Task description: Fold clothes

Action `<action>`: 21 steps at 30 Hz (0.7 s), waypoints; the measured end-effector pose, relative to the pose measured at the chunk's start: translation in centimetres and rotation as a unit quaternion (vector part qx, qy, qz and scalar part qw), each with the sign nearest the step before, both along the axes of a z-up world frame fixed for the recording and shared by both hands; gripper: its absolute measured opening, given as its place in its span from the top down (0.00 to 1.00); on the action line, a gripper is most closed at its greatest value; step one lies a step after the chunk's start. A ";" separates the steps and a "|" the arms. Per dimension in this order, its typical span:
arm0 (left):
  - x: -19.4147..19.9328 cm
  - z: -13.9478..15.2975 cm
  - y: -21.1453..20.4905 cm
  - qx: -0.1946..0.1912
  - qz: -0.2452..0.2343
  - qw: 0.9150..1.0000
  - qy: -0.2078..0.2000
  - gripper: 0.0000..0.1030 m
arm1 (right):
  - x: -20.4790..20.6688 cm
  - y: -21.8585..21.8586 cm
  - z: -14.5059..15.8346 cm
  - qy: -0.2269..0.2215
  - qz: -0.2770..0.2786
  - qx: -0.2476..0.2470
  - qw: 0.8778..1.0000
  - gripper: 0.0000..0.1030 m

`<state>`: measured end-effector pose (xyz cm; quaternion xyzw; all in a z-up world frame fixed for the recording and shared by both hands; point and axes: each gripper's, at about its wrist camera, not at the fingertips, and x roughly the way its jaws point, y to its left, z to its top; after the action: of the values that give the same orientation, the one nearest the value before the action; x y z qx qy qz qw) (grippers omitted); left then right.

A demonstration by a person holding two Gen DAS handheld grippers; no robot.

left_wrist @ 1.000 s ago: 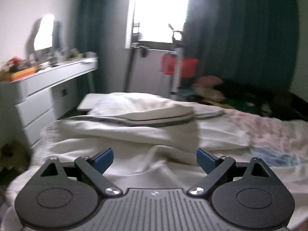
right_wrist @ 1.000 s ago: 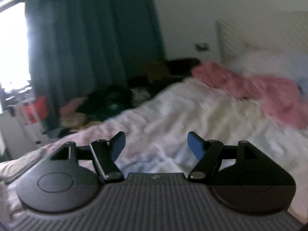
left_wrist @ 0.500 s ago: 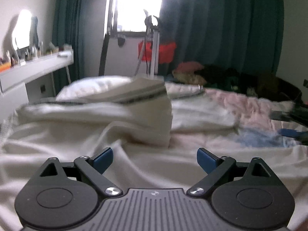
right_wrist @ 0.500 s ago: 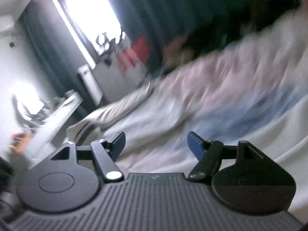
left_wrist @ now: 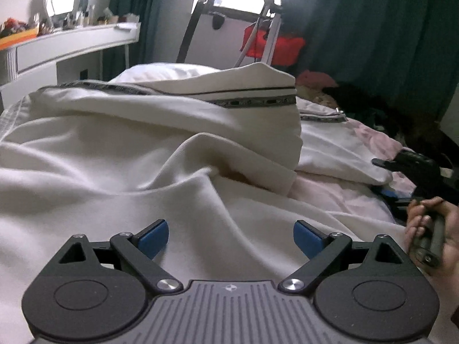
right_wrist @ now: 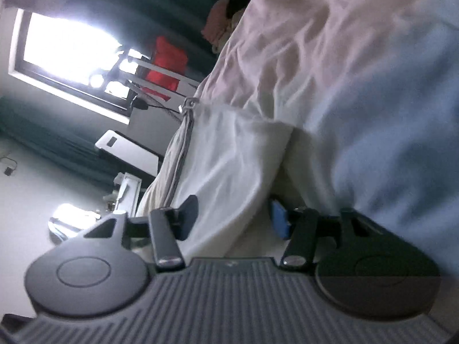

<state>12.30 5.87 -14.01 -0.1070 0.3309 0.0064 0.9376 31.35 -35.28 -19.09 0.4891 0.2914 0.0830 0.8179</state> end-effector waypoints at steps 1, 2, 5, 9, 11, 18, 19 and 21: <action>0.3 -0.3 0.2 -0.006 0.004 1.000 0.003 0.07 | 0.5 -0.1 -0.3 -0.003 -0.003 -0.009 1.000 0.57; 0.6 -0.5 0.4 -0.013 0.007 1.000 0.007 0.07 | 0.9 -0.4 -0.7 0.000 -0.011 -0.010 1.000 0.66; 1.0 -1.3 0.8 -0.049 0.004 0.999 0.022 0.07 | 1.8 -1.4 -1.8 0.006 -0.029 0.003 1.000 0.88; 1.2 -1.3 0.9 -0.048 0.006 0.999 0.024 0.07 | 2.1 -2.2 -1.4 -0.017 -0.044 -0.003 0.999 0.93; 1.2 -1.2 0.9 -0.048 0.007 0.999 0.024 0.07 | 1.4 -2.6 -0.2 -0.034 -0.058 -0.017 0.998 0.93; 0.0 -0.3 0.8 -0.045 -0.005 0.999 0.009 0.07 | -3.1 -8.0 5.9 -0.095 -0.169 -0.089 0.977 0.94; -0.2 -0.2 0.7 -0.043 -0.008 0.999 0.006 0.07 | -4.0 -9.5 6.5 -0.092 -0.188 -0.098 0.973 0.94; -0.5 0.2 0.5 -0.040 -0.014 0.999 0.001 0.07 | -5.7 -12.4 7.5 -0.081 -0.223 -0.130 0.963 0.94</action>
<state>11.77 6.37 -13.85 -0.1395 0.3333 -0.0197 0.9322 25.69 -47.67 -11.56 0.4225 0.1160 -0.1008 0.8933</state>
